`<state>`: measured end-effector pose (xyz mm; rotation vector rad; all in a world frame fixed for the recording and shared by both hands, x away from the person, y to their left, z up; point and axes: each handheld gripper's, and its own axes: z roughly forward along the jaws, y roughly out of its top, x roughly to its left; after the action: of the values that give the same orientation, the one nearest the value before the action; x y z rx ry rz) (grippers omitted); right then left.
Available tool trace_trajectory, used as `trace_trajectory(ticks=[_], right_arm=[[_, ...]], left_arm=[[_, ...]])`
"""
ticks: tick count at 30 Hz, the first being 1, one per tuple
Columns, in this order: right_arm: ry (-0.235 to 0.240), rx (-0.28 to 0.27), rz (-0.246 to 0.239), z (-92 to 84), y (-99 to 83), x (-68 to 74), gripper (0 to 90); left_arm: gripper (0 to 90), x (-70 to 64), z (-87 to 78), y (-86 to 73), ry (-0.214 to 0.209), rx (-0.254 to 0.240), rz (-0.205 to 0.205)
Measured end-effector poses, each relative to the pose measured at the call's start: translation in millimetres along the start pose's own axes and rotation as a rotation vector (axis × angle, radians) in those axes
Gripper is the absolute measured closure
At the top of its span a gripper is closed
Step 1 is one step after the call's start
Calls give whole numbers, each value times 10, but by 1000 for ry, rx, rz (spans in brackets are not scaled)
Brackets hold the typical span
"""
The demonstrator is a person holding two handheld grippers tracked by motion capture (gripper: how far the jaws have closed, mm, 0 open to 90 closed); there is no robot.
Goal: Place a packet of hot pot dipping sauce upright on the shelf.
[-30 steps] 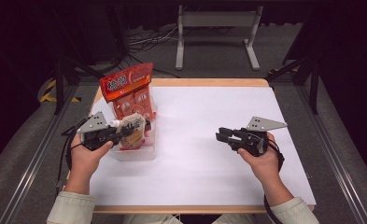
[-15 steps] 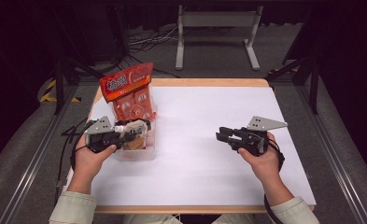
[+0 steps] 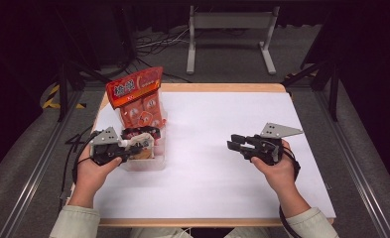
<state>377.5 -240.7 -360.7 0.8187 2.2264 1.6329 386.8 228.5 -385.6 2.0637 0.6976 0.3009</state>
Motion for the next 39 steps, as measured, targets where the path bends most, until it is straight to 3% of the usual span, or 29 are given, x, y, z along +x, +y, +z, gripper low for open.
trace_trajectory(ticks=[8,13,15,20,24,32,39], right_arm=[[-5,-3,3,14,2,0,615],[-24,-10,1,-8,13,-4,575],[-34,-12,-4,-29,9,0,559],[-60,-11,-8,-117,-22,-23,520],[-83,-17,-9,-201,-33,-46,491],[-141,-12,-24,-320,-161,-77,423],[-182,6,-23,-373,-326,-117,390]], left_arm=[[820,40,-54,-63,-7,-37,-31],[719,-13,-137,-54,11,-71,-27],[628,-72,-202,-57,30,-74,-15],[352,-171,-387,-104,56,-122,-49],[208,-231,-474,-221,80,-120,-67],[101,-272,-494,-448,112,-137,-118],[70,-276,-425,-622,173,-139,-168]])
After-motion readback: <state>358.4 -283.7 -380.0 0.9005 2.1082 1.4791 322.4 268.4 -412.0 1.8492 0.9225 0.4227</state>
